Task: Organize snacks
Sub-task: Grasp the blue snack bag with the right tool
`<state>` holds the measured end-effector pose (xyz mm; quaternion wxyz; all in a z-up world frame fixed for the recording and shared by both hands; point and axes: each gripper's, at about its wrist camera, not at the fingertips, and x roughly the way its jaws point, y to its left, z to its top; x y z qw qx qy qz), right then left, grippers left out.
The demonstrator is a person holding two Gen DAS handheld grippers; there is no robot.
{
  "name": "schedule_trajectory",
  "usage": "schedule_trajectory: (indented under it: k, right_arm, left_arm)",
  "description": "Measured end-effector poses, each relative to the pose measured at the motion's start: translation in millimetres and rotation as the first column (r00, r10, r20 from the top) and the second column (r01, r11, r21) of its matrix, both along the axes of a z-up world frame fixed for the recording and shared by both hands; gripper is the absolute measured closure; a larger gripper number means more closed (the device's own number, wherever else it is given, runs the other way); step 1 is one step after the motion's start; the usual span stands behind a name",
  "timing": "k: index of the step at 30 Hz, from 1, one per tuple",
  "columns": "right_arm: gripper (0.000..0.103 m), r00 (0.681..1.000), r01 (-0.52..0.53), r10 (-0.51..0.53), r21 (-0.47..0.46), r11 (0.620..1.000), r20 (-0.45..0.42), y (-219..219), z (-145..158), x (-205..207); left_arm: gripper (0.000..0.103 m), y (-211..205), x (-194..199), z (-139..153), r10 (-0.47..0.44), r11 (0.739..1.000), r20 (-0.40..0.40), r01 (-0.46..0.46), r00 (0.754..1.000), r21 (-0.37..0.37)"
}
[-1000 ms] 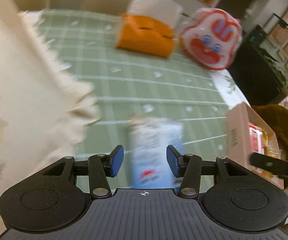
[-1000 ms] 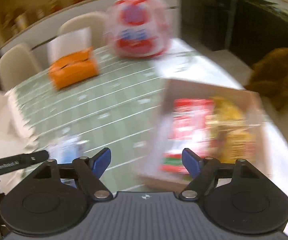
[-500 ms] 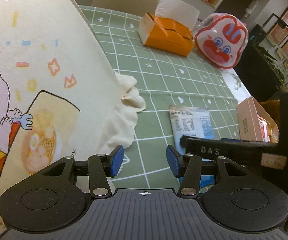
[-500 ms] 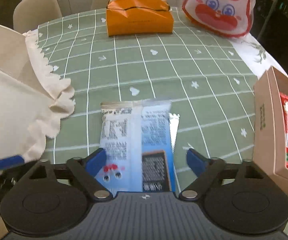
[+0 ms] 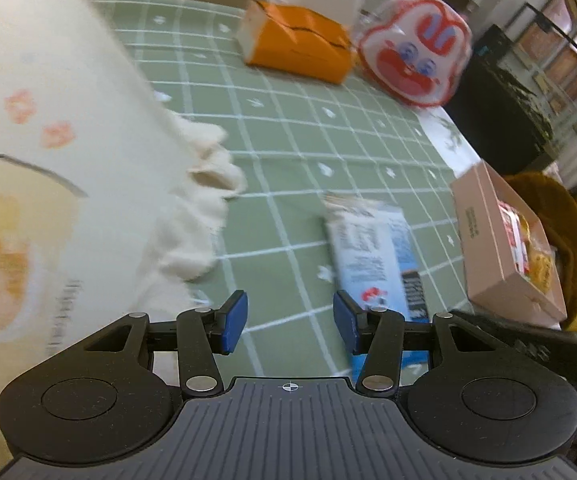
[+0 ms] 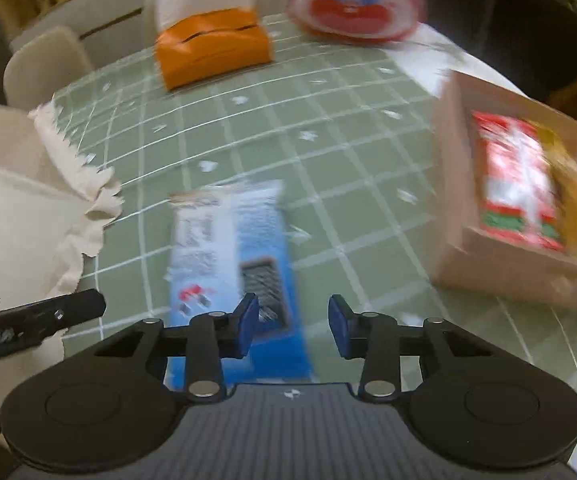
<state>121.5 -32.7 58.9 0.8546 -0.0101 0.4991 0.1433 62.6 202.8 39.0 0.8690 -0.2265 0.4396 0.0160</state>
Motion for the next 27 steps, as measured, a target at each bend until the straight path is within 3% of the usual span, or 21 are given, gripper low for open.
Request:
schedule_trajectory:
  k: [5,6,7,9,10,13,16,21,27]
  right_arm:
    - [0.064,1.0,0.023,-0.023,0.008,1.0,-0.007,-34.4,-7.2,-22.0]
    - [0.06,1.0,0.02,-0.02,0.011,1.0,-0.006,-37.0,-8.8,-24.9]
    - [0.047,1.0,0.017,-0.017,0.013,1.0,-0.006,-38.2,-9.4,-26.5]
    - [0.027,1.0,0.014,-0.014,0.02,1.0,0.01,-36.6,-8.7,-28.7]
    - [0.024,1.0,0.012,-0.013,0.023,1.0,0.026,-34.2,-7.4,-29.1]
    - [0.024,0.999,-0.022,0.021,0.034,0.999,0.031,-15.3,-7.4,-18.1]
    - [0.021,0.998,-0.059,0.058,0.021,0.998,0.014,15.5,-12.8,-1.0]
    - [0.02,0.998,-0.066,0.066,-0.012,0.998,-0.013,60.1,-29.2,21.4]
    - [0.015,0.992,-0.125,0.124,-0.043,0.991,-0.016,81.7,-36.7,21.9]
  left_arm:
    - [0.05,-13.3,26.0,-7.7,-0.003,1.0,-0.013,0.003,1.0,-0.016]
    - [0.05,-13.4,29.2,-7.2,0.007,1.0,-0.014,-0.007,1.0,-0.027]
    - [0.05,-12.8,30.6,-4.1,0.021,0.999,-0.012,-0.022,1.0,-0.032]
    - [0.05,-14.0,28.2,6.0,0.037,0.999,0.002,-0.037,0.999,0.016]
    - [0.05,-15.4,26.6,11.1,0.036,0.998,0.001,-0.036,0.999,0.052]
    - [0.05,-18.2,16.2,23.3,0.021,0.991,-0.012,-0.019,1.0,0.13]
    - [0.05,-14.6,1.8,28.9,0.032,0.987,-0.023,-0.028,0.999,0.16]
    - [0.05,0.6,-16.4,29.4,0.07,0.983,-0.038,-0.063,0.997,0.172]
    - [0.05,7.7,-25.3,26.9,0.094,0.981,-0.049,-0.085,0.994,0.172]
